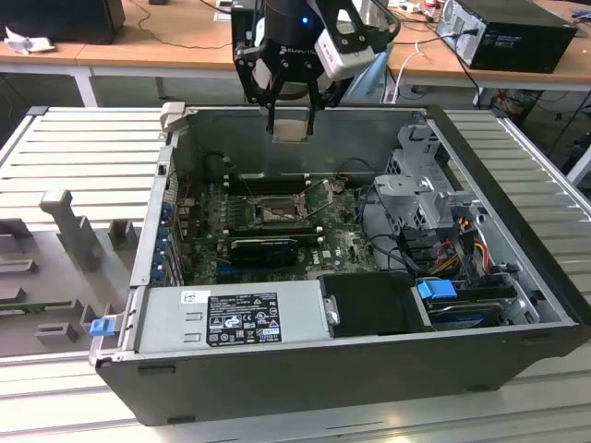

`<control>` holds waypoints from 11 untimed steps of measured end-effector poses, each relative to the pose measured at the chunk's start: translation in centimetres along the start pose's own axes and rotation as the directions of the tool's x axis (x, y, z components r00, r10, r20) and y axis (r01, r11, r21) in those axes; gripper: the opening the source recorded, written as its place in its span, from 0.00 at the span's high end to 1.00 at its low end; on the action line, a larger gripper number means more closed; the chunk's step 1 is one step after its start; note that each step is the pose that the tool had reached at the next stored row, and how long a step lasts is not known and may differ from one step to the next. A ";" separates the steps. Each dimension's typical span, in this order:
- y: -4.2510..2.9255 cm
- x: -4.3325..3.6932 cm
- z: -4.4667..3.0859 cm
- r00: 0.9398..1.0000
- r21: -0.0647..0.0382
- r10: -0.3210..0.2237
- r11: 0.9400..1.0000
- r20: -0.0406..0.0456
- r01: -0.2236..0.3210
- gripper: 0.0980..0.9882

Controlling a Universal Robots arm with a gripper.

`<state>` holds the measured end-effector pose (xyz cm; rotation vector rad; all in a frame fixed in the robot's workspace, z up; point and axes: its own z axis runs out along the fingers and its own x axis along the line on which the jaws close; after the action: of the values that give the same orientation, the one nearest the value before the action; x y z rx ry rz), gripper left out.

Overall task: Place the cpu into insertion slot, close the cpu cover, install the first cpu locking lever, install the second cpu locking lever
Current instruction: 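Place the cpu into insertion slot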

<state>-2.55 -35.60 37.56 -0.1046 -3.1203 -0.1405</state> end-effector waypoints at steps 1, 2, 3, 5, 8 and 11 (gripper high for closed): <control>0.00 0.00 0.01 1.000 0.000 0.007 1.000 0.001 -0.007 0.52; 0.00 0.00 0.02 1.000 -0.001 0.023 1.000 0.002 -0.023 0.52; 0.00 0.00 0.02 0.999 -0.001 0.033 0.999 0.003 -0.033 0.52; 0.00 0.00 0.04 0.998 -0.002 0.063 0.998 0.006 -0.063 0.52; -0.01 0.00 0.09 0.993 -0.003 0.115 0.993 0.010 -0.115 0.52; -0.03 -0.01 0.32 0.988 -0.002 0.154 0.988 0.014 -0.154 0.52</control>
<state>-2.55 -35.59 37.24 -0.3474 -3.1101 -0.1386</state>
